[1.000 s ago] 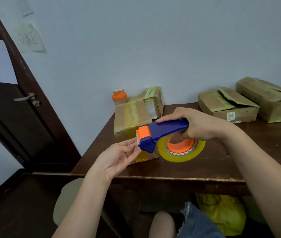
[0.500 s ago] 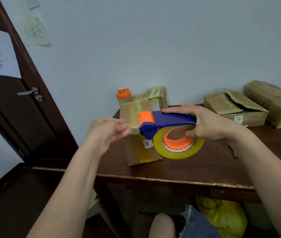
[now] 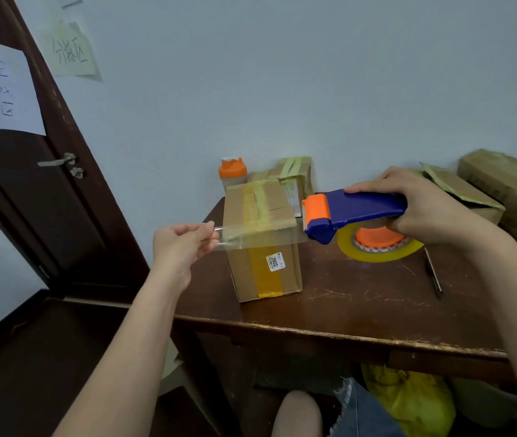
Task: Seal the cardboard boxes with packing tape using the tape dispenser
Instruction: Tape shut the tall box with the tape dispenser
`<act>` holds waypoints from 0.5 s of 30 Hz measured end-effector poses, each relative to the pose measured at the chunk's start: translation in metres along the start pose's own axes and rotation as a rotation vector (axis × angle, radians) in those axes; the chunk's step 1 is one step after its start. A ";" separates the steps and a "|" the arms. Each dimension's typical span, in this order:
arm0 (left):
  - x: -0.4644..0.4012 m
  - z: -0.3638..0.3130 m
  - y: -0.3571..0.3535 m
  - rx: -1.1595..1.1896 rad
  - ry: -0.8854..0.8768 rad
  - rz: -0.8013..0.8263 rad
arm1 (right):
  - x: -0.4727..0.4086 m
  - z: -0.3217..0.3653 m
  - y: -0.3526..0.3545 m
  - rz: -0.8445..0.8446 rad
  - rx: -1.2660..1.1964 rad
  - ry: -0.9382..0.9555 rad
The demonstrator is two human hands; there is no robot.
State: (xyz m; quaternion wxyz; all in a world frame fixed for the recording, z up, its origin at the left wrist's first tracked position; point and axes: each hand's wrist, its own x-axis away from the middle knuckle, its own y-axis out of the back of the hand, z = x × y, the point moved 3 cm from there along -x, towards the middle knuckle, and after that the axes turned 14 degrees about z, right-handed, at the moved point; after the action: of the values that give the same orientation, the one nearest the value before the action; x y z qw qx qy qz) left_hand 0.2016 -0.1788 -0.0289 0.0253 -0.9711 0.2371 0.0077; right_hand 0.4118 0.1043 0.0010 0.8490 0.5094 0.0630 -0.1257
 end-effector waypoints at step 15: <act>-0.018 0.009 -0.004 -0.175 -0.027 -0.196 | -0.027 -0.012 -0.008 0.024 0.003 -0.050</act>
State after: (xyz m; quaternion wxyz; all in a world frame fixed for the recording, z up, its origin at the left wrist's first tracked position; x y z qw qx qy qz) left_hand 0.1874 -0.1666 -0.0369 -0.0556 -0.9879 0.1392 0.0391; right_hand 0.3839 0.1153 -0.0048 0.8510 0.5080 0.0354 -0.1282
